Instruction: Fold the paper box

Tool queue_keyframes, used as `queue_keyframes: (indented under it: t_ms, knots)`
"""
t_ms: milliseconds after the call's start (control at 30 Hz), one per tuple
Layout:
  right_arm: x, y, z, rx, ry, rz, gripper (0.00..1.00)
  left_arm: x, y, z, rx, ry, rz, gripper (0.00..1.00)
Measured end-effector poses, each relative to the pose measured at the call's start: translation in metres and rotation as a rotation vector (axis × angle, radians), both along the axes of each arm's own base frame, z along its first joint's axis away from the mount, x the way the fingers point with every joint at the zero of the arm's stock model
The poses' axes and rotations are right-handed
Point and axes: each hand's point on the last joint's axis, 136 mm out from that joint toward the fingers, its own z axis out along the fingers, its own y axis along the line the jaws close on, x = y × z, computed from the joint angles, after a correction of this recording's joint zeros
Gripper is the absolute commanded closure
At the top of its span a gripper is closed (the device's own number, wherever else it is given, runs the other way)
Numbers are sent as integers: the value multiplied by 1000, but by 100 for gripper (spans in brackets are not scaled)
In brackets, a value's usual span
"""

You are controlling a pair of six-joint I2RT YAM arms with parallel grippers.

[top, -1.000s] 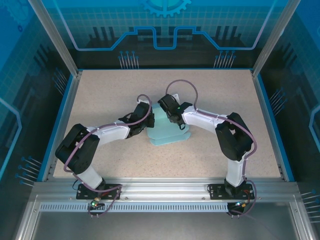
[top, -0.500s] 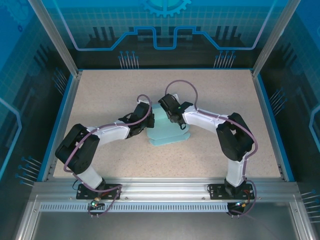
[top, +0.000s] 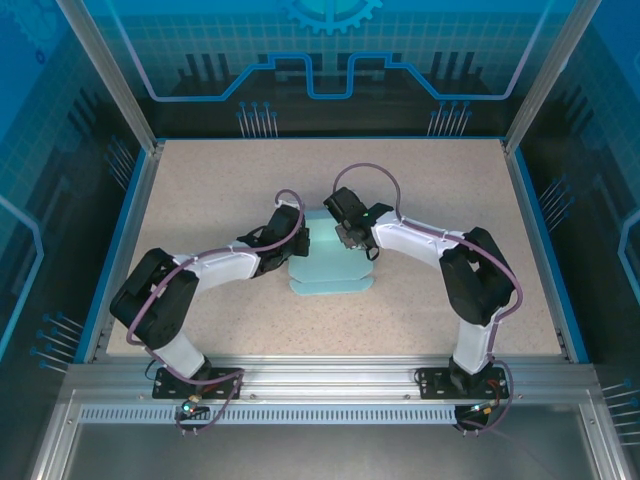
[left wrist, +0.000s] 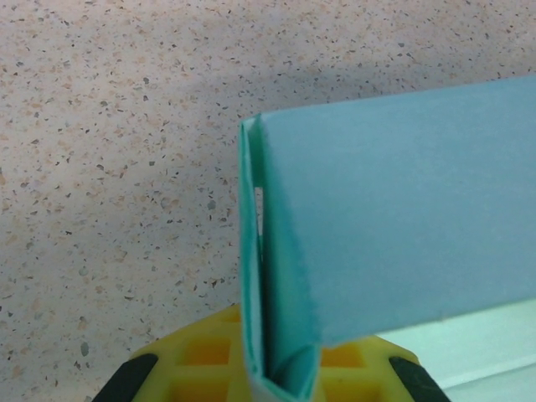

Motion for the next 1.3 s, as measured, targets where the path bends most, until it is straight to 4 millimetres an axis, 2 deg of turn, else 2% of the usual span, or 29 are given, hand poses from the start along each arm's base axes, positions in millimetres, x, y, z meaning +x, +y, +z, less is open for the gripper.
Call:
queue_keyframes:
  t_ms: [167,567,800,967,1300]
  knots:
    - [0,-1,-3,2,3,-19,78,-1,0,-1,9,4,-10,95]
    - [11,-5,-11,-36,-17,-88,79,-4,0,-3,11,16,-14,95]
    - [14,-6,-8,-49,-30,-103,80,-4,-1,-3,10,15,-14,95]
    - [8,-3,-8,-19,-14,-73,74,-3,-1,-3,10,14,-14,95]
    - [-10,4,-6,70,52,4,51,-3,1,-2,17,10,-11,95]
